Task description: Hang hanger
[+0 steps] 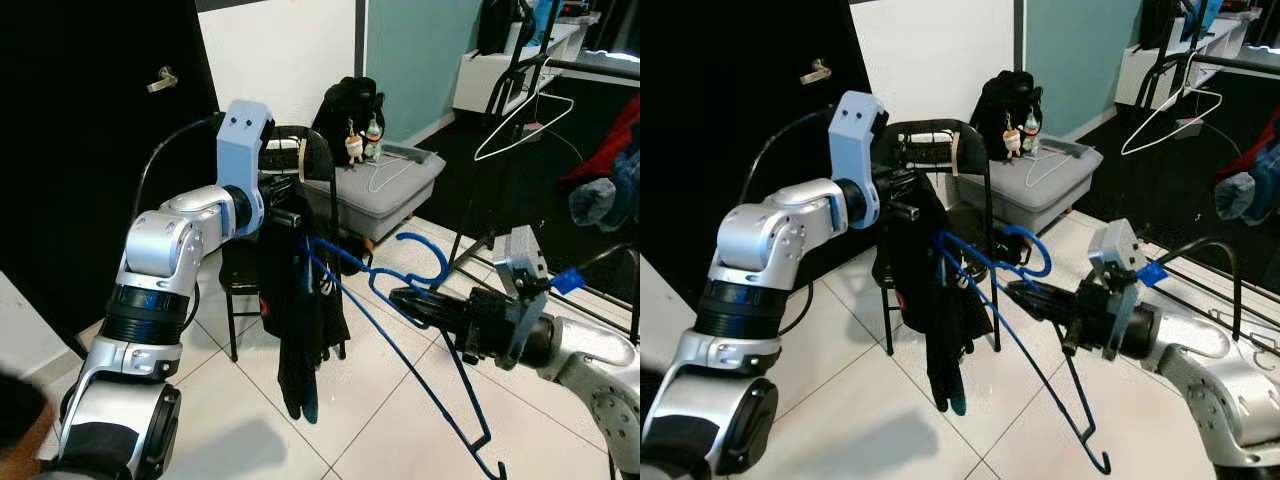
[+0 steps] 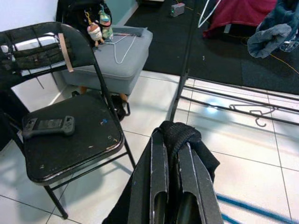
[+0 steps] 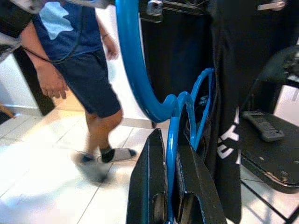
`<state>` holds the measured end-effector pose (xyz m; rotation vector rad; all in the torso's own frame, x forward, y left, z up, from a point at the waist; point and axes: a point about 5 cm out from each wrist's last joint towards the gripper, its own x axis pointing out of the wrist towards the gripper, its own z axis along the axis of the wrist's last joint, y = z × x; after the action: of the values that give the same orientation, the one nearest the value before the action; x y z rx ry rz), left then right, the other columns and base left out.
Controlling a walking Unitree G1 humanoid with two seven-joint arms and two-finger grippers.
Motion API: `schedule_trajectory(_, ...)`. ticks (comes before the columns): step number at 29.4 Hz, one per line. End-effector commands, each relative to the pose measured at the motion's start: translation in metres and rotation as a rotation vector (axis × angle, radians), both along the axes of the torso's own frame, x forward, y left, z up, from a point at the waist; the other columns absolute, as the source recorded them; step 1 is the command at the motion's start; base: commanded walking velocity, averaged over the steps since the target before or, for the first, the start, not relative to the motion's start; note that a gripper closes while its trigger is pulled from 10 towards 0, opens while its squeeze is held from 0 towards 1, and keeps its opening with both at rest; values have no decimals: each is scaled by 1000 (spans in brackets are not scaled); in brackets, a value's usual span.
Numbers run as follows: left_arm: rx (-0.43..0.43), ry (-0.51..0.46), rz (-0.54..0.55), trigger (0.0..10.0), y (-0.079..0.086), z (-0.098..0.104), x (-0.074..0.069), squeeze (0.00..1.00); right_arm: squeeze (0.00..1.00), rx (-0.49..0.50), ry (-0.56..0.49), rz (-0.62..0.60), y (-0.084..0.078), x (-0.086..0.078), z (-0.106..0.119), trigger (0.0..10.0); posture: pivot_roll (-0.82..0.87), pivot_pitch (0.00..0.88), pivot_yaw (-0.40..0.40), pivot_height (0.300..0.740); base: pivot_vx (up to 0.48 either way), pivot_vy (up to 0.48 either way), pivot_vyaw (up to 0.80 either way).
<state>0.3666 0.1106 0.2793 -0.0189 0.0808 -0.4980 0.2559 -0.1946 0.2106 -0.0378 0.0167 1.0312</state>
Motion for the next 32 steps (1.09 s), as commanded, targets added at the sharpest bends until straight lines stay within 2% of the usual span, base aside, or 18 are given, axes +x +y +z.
schedule_trajectory(1, -2, -23, -8, 10000, -1, 7, -2, 0, 0, 3, -27, -3, 1, 1, 3, 10000, -63, 0, 61, 736, 0, 0, 0)
schedule_trajectory(10, -2, -32, -40, 10000, -6, 9, -5, 0, 0, -4, -39, -29, -2, 2, 6, 10000, -67, 0, 63, 736, 0, 0, 0)
schedule_trajectory(14, 1, -63, -116, 10000, -14, 13, -11, 0, 0, -7, -39, -29, -1, 3, 5, 10000, -65, 0, 60, 736, 0, 0, 0)
schedule_trajectory(15, 32, -102, -200, 10000, -21, 16, -19, 0, 0, -11, -39, -29, 0, 4, 5, 10000, -64, 0, 59, 736, 0, 0, 0)
schedule_trajectory(19, 67, -135, -253, 10000, -24, 18, -24, 0, 0, -13, -39, -28, 0, 5, 5, 10000, -63, 0, 58, 736, 0, 0, 0)
schedule_trajectory(21, 155, -195, -310, 10000, -22, 20, -30, 0, 0, -18, -39, -24, -1, 5, 6, 10000, -66, 0, 56, 736, 0, 0, 0)
schedule_trajectory(23, 188, -215, -331, 10000, -21, 20, -32, 0, 0, -19, -40, -22, -1, 4, 7, 10000, -66, 0, 56, 736, 0, 0, 0)
schedule_trajectory(26, 367, -344, -404, 10000, -13, 22, -40, 0, 0, -20, -43, -13, -3, 2, 8, 10000, -69, 0, 56, 736, 0, 0, 0)
schedule_trajectory(27, 367, -344, -404, 10000, -13, 22, -40, 0, 0, -20, -43, -13, -3, 2, 8, 10000, -69, 0, 56, 736, 0, 0, 0)
schedule_trajectory(29, 512, -430, -433, 10000, 1, 26, -43, 0, 0, -15, -45, 7, -4, -1, 10, 10000, -70, 0, 54, 736, 0, 0, 0)
schedule_trajectory(30, 512, -430, -433, 10000, 1, 26, -43, 0, 0, -15, -45, 7, -4, -1, 10, 10000, -70, 0, 54, 736, 0, 0, 0)
schedule_trajectory(32, 657, -484, -391, 10000, 18, 32, -39, 0, 0, -6, -42, 39, -4, -5, 12, 10000, -69, 0, 54, 736, 0, 0, 0)
